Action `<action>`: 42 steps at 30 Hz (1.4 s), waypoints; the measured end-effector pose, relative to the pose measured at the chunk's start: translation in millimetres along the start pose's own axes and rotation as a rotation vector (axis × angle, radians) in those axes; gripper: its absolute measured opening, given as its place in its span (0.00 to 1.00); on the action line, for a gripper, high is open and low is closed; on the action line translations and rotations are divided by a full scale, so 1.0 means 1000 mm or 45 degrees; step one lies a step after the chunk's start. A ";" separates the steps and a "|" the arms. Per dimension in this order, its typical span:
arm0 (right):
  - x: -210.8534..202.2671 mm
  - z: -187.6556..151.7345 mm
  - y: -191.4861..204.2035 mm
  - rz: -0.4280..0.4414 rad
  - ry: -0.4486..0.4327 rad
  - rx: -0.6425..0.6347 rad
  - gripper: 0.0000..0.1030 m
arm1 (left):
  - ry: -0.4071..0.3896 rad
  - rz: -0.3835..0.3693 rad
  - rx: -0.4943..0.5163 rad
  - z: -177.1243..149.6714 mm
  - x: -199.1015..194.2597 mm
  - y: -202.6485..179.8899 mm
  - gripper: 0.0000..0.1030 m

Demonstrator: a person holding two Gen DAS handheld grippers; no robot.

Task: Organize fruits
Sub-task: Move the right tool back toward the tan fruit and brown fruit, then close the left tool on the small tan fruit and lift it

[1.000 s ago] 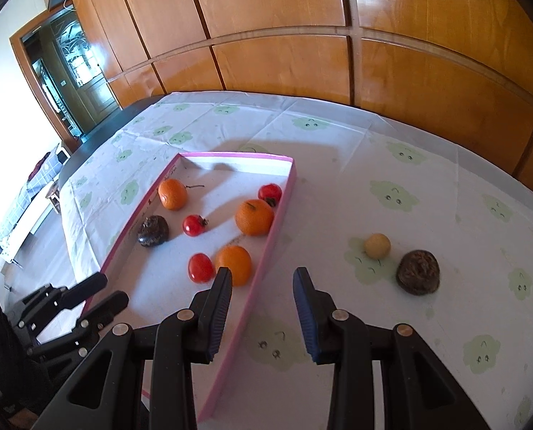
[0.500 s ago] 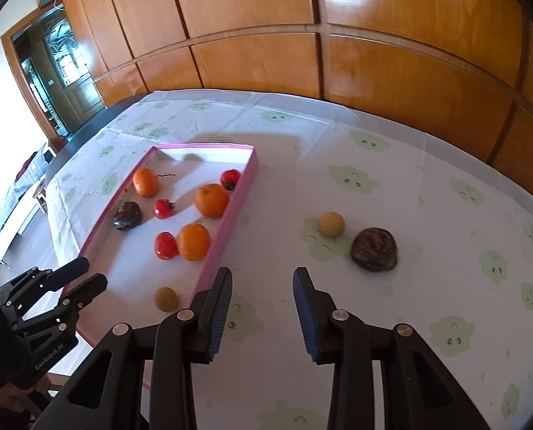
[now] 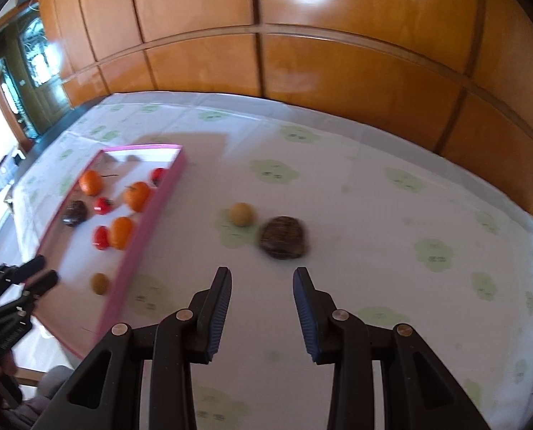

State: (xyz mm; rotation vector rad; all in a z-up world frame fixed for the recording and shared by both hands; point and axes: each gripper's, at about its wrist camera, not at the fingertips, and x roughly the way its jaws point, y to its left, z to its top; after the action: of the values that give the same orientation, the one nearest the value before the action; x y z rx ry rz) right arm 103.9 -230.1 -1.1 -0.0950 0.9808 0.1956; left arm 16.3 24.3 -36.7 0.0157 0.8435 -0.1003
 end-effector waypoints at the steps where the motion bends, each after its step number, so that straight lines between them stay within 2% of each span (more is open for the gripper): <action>1: 0.000 -0.001 -0.008 -0.033 0.003 -0.003 0.35 | 0.001 0.000 0.002 0.000 0.000 -0.001 0.39; 5: 0.007 -0.010 -0.047 -0.162 0.027 0.049 0.35 | 0.008 0.001 0.022 0.000 0.001 -0.007 0.41; 7: 0.011 -0.017 -0.068 -0.183 0.031 0.130 0.35 | 0.013 0.002 0.036 0.000 0.002 -0.010 0.42; 9: 0.019 -0.022 -0.089 -0.227 0.090 0.248 0.35 | 0.016 0.002 0.047 0.000 0.003 -0.014 0.42; 13: 0.013 -0.022 -0.113 -0.212 0.069 0.402 0.35 | 0.025 -0.003 0.078 0.000 0.005 -0.022 0.42; 19: 0.012 -0.023 -0.119 -0.231 0.078 0.444 0.35 | 0.016 -0.037 0.130 0.011 0.005 -0.038 0.43; 27: 0.008 -0.020 -0.115 -0.209 0.051 0.446 0.35 | 0.014 -0.140 0.187 0.053 0.017 -0.073 0.46; 34: 0.003 -0.016 -0.109 -0.179 0.022 0.424 0.35 | 0.123 -0.231 0.165 0.089 0.062 -0.107 0.49; 37: 0.004 -0.015 -0.109 -0.166 0.019 0.422 0.35 | 0.166 -0.256 0.143 0.102 0.083 -0.116 0.41; 42: 0.003 -0.013 -0.108 -0.154 0.008 0.413 0.35 | 0.211 -0.284 0.122 0.117 0.115 -0.132 0.39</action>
State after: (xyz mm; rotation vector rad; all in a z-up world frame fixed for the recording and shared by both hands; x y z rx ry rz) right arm 117.5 -337.8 -11.1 0.1419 0.9984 -0.0757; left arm 167.0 -122.9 -41.8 0.0201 1.0040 -0.3529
